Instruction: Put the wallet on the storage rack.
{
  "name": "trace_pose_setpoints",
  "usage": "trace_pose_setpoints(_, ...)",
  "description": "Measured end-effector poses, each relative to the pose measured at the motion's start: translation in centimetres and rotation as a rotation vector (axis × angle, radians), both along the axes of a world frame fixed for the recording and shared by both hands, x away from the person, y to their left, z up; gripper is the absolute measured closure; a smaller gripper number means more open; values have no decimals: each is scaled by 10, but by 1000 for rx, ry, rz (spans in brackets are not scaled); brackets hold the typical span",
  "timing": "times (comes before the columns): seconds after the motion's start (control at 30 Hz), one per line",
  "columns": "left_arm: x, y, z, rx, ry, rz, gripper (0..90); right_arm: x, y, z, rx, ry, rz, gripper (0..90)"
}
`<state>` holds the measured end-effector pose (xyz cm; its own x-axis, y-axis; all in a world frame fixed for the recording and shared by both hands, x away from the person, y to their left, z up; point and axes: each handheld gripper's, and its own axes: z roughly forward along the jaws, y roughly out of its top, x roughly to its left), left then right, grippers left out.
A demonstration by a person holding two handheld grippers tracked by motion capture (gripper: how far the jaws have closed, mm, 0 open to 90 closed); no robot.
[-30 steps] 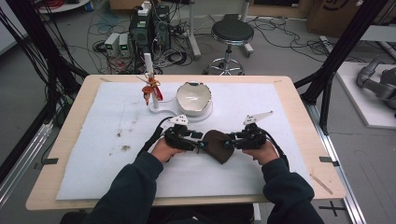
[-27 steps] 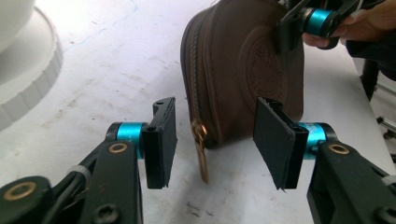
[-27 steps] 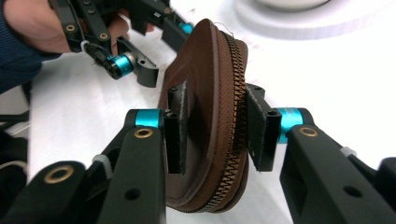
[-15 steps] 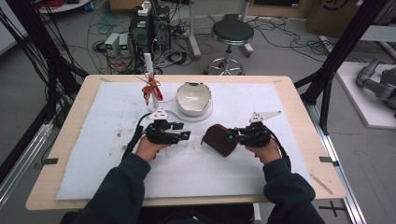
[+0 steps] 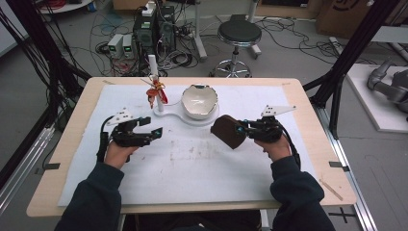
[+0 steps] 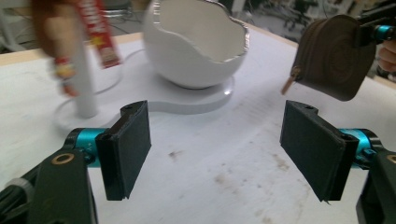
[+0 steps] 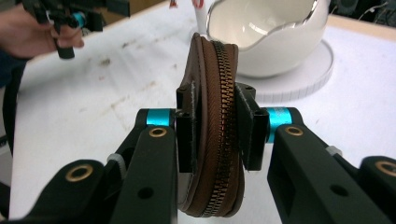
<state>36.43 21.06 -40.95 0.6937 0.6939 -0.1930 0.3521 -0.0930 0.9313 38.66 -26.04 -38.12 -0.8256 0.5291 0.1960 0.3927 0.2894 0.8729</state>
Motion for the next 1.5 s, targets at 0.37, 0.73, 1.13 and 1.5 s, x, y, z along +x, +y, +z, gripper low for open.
trace_pose_setpoints(0.37, 2, 24, -8, -22, 8, 87, 254, 27, 17, 47, 24, -105, 21, 731)
trace_pose_setpoints(0.73, 1, 30, -10, -22, 8, 106, 255, 80, 62, 70, -43, -134, 62, 730)
trace_pose_setpoints(1.13, 2, 34, -11, -33, 14, 111, 259, 116, 106, 63, -171, -231, 113, 730)
trace_pose_setpoints(1.5, 0, 36, -11, -45, 18, 117, 260, 129, 116, 39, -299, -219, 112, 725)
